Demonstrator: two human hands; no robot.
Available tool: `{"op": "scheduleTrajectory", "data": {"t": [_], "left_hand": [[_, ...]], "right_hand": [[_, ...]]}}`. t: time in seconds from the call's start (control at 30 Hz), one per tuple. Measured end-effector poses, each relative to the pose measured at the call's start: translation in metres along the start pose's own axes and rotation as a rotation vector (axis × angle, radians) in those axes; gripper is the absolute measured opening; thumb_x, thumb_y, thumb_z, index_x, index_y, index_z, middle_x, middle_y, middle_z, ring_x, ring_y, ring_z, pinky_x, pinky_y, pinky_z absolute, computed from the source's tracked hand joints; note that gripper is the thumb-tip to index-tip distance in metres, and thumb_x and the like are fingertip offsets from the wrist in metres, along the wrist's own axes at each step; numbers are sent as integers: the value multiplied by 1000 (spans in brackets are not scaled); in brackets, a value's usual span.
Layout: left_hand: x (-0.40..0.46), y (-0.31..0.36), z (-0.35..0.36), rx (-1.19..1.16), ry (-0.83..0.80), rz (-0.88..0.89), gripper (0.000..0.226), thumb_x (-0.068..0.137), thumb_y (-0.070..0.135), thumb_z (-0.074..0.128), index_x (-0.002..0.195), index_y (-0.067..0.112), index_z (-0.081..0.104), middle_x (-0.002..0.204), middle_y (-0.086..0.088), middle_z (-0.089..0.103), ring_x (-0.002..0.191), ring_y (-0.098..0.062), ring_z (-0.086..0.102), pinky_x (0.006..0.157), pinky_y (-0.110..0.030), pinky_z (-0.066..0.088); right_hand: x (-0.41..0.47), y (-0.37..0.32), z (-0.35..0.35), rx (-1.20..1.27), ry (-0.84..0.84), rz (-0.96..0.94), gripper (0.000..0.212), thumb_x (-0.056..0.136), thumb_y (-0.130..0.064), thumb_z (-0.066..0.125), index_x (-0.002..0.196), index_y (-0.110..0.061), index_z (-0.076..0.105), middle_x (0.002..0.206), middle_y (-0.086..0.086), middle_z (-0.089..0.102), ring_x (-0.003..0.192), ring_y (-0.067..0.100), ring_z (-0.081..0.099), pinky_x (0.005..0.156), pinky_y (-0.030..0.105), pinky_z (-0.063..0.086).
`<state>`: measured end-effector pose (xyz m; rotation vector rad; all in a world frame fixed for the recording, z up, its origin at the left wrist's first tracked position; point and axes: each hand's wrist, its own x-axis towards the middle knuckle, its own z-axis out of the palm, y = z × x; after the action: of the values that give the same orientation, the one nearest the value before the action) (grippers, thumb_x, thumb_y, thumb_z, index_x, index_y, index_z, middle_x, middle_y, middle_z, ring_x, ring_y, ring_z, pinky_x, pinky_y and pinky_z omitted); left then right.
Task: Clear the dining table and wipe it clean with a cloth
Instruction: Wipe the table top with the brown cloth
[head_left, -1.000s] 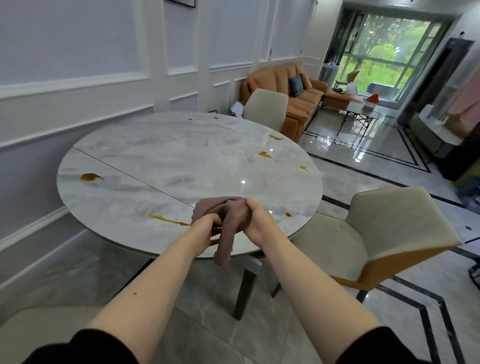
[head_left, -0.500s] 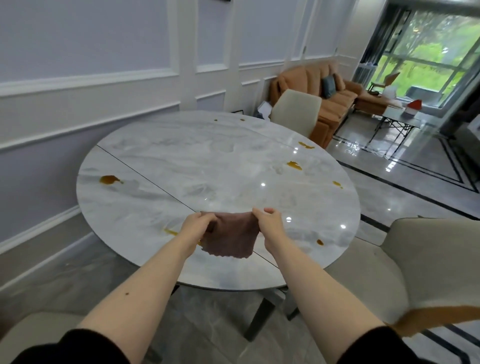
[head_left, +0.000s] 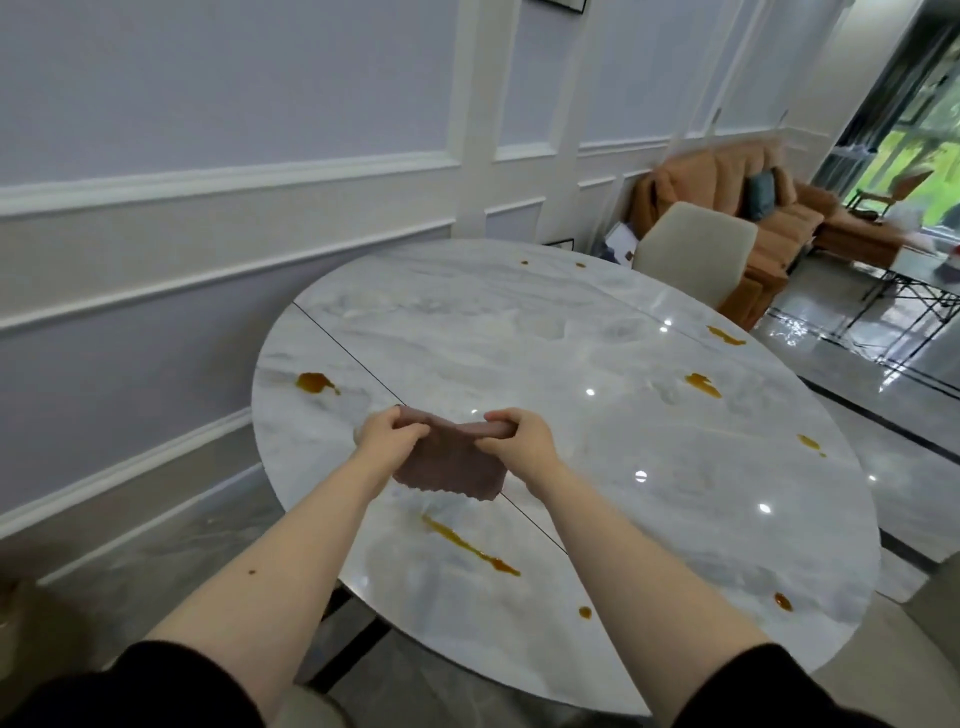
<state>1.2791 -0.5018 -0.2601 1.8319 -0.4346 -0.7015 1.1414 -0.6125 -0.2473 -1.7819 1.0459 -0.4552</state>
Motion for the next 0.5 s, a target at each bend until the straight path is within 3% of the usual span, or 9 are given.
{"op": "scheduleTrajectory", "data": {"t": [0.1, 0.23, 0.3, 0.37, 0.5], "left_hand": [[25, -4, -20, -6, 34, 11, 18, 80, 21, 62, 95, 13, 66, 105, -9, 65, 101, -24, 60, 83, -33, 51], [51, -9, -32, 4, 100, 42, 13, 90, 9, 55, 100, 8, 62, 97, -9, 65, 90, -24, 60, 77, -33, 50], [71, -11, -37, 15, 140, 32, 4, 90, 9, 56, 92, 12, 58, 92, -11, 63, 82, -26, 59, 74, -36, 51], [93, -12, -42, -4, 165, -13, 14, 90, 7, 56, 83, 19, 51, 88, -11, 60, 76, -26, 58, 73, -41, 53], [140, -13, -48, -38, 173, -54, 9, 86, 5, 56, 94, 9, 60, 95, -16, 66, 88, -31, 63, 87, -46, 53]], "right_hand": [[30, -9, 32, -158, 62, -95, 12, 77, -13, 68, 89, -12, 71, 100, 7, 66, 89, 17, 60, 79, 23, 46], [57, -18, 64, -300, 134, -125, 7, 79, -22, 67, 84, -18, 71, 101, -3, 41, 101, 18, 50, 93, 33, 44], [74, -22, 79, -302, 147, -137, 7, 79, -23, 66, 83, -19, 71, 104, -4, 43, 106, 21, 51, 95, 39, 43], [94, -26, 92, -277, 151, -148, 8, 79, -22, 66, 84, -19, 71, 108, -2, 49, 106, 21, 53, 95, 41, 42], [137, -36, 107, -246, 132, -185, 12, 80, -18, 63, 89, -20, 70, 100, -2, 58, 99, 19, 57, 93, 37, 41]]}}
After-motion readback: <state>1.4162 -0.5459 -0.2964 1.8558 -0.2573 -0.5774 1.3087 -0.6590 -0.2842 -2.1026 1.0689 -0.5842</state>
